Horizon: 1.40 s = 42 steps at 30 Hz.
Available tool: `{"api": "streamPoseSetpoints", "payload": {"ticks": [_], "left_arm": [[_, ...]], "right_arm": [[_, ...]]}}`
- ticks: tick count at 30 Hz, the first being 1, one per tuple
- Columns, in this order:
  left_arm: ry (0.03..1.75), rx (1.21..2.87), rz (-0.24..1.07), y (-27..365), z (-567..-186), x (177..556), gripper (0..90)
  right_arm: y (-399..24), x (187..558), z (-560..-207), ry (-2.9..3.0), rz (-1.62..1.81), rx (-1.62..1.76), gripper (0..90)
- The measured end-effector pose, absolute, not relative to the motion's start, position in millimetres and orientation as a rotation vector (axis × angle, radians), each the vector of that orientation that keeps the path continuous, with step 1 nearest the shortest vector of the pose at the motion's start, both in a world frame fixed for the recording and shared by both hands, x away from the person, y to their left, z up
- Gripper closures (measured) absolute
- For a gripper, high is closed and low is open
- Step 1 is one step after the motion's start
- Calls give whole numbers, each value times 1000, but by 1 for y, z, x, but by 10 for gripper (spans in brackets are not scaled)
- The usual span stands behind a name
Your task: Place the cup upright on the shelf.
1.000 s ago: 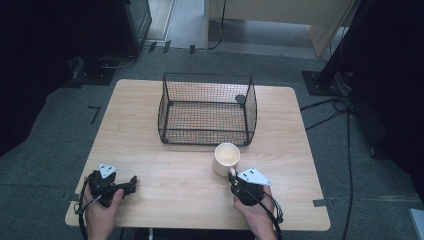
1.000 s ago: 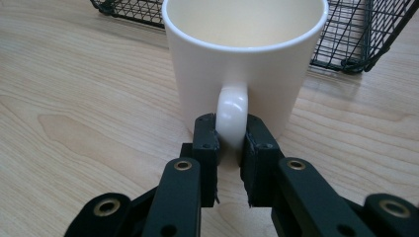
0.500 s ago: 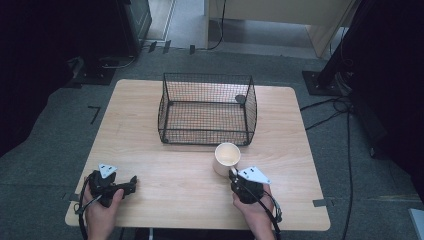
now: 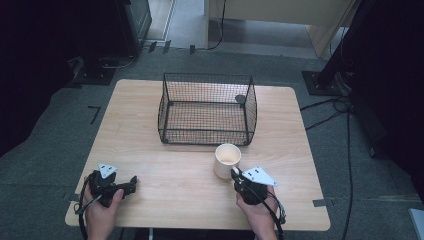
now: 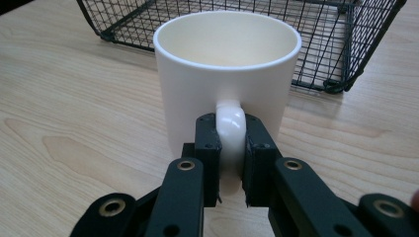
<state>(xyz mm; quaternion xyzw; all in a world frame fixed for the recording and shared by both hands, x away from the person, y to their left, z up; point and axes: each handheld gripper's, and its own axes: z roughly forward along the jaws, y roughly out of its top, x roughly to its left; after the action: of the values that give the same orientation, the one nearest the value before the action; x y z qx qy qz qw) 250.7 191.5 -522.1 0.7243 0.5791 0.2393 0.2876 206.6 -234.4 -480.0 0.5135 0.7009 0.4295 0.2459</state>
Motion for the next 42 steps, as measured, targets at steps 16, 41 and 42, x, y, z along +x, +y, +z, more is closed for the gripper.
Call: {"api": "streamPoseSetpoints", "payload": {"ticks": [16, 41, 42], "left_arm": [[1545, 1937, 639, 191, -522, 251, 0], [1553, 1931, 641, 190, -522, 252, 0], [1553, 1931, 641, 190, -522, 252, 0]], "right_arm": [[-234, 204, -460, 1920, 1268, 1342, 802], [-226, 212, -390, 1913, 1339, 1219, 803], [-226, 212, -390, 1913, 1339, 1219, 803]]}}
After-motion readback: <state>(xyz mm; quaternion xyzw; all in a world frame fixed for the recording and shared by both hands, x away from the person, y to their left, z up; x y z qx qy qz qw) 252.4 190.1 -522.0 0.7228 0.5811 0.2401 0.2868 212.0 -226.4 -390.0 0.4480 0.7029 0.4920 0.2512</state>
